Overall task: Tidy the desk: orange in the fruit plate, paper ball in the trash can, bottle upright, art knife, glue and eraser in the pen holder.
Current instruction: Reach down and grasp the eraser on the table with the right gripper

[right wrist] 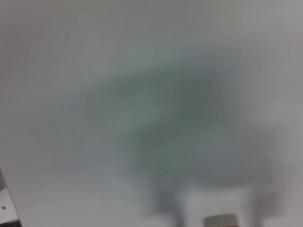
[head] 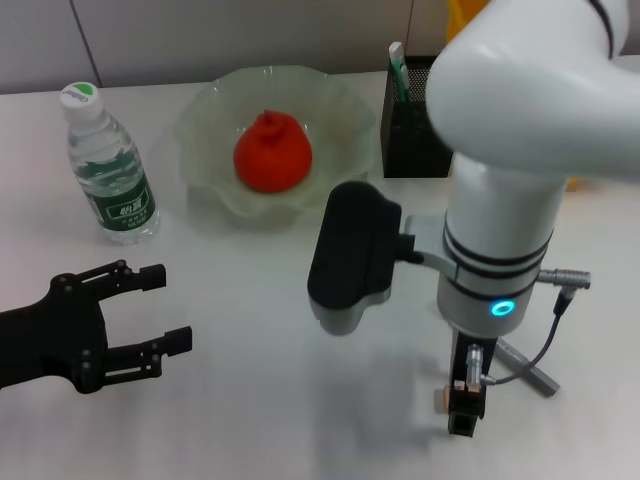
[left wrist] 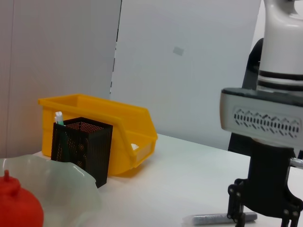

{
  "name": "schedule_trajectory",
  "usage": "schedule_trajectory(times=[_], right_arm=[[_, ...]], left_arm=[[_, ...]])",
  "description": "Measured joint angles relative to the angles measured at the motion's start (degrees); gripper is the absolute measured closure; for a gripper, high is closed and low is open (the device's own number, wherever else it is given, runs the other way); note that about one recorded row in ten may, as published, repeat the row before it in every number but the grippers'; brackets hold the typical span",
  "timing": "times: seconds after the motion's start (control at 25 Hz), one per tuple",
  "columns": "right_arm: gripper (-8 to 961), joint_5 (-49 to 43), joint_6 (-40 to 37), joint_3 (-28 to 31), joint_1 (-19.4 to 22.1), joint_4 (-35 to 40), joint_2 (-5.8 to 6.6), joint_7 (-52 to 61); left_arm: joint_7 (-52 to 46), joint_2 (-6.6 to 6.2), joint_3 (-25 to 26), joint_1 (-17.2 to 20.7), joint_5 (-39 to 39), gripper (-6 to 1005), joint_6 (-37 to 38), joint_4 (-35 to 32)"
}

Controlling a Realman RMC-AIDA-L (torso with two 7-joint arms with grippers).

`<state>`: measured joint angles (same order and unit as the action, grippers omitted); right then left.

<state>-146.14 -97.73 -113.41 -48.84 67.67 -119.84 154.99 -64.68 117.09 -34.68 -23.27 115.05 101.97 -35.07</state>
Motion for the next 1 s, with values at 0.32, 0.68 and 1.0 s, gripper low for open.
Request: schedule_trajectory(times=[0.32, 0.68, 1.0], right_arm=[[470, -0.1, 1.37, -3.46, -0.79, 0.01, -0.04, 2.24], [576, -0.04, 1.22, -3.58, -0.85, 0.01, -0.04, 2.94], [698, 0.02, 1.09, -4.69, -0.95, 0.02, -0.04, 4.56]], left_arm=[[0.24, -0.05, -0.04, 0.03, 0.0, 184, -0.25, 0.0], [0.61, -0.1, 0.12, 0.32, 0.0, 184, -0.28, 0.0], [0.62, -0.2, 0.06, 0.18, 0.0, 184, -0.5, 0.0]])
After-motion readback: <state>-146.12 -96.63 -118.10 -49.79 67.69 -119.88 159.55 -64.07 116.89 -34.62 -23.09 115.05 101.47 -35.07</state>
